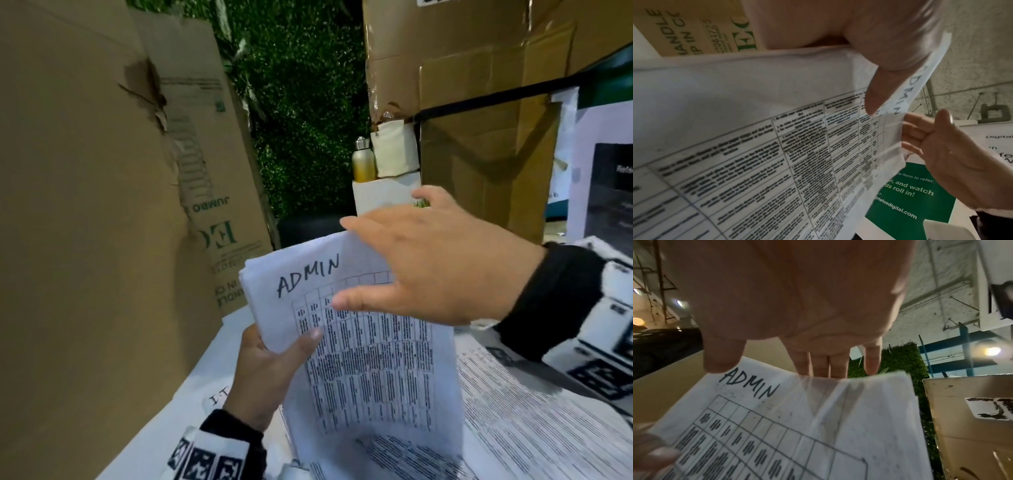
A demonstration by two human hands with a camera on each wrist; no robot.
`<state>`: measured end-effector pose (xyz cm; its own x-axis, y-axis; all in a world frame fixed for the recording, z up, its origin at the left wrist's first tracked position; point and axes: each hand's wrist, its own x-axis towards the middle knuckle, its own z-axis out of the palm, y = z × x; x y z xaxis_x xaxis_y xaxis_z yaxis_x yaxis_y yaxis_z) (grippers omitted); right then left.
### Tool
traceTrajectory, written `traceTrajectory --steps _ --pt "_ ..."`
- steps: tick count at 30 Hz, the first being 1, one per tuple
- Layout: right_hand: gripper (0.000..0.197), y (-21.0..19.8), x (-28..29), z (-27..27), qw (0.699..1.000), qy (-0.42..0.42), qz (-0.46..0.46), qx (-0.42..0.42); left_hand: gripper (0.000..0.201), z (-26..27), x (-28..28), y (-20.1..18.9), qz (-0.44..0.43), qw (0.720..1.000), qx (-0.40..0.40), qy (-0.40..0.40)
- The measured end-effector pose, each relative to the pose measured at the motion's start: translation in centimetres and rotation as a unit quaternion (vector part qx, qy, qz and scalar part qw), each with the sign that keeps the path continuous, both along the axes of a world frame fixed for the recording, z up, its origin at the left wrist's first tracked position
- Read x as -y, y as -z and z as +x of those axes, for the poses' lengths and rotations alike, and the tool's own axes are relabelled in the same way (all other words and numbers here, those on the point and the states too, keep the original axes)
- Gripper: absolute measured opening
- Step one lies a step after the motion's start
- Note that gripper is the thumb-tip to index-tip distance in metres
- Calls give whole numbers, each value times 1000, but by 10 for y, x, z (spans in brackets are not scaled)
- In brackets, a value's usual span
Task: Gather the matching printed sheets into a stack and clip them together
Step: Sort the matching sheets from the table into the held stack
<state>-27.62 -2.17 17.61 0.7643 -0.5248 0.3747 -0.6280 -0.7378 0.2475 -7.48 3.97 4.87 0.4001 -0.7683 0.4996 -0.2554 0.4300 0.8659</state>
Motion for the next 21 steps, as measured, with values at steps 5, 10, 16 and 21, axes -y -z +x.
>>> traceTrajectory --steps 5,10,16,21 --pt "85 4 7 -16 984 -87 54 146 24 4 4 6 35 999 1 -15" --pt "44 39 80 -71 892 32 229 388 29 22 13 11 31 995 24 -95" --pt "91 150 147 -134 855 370 362 34 20 12 17 15 -7 992 26 -120" --pt "85 180 141 -138 846 382 373 -1 17 6 11 34 26 995 34 -90"
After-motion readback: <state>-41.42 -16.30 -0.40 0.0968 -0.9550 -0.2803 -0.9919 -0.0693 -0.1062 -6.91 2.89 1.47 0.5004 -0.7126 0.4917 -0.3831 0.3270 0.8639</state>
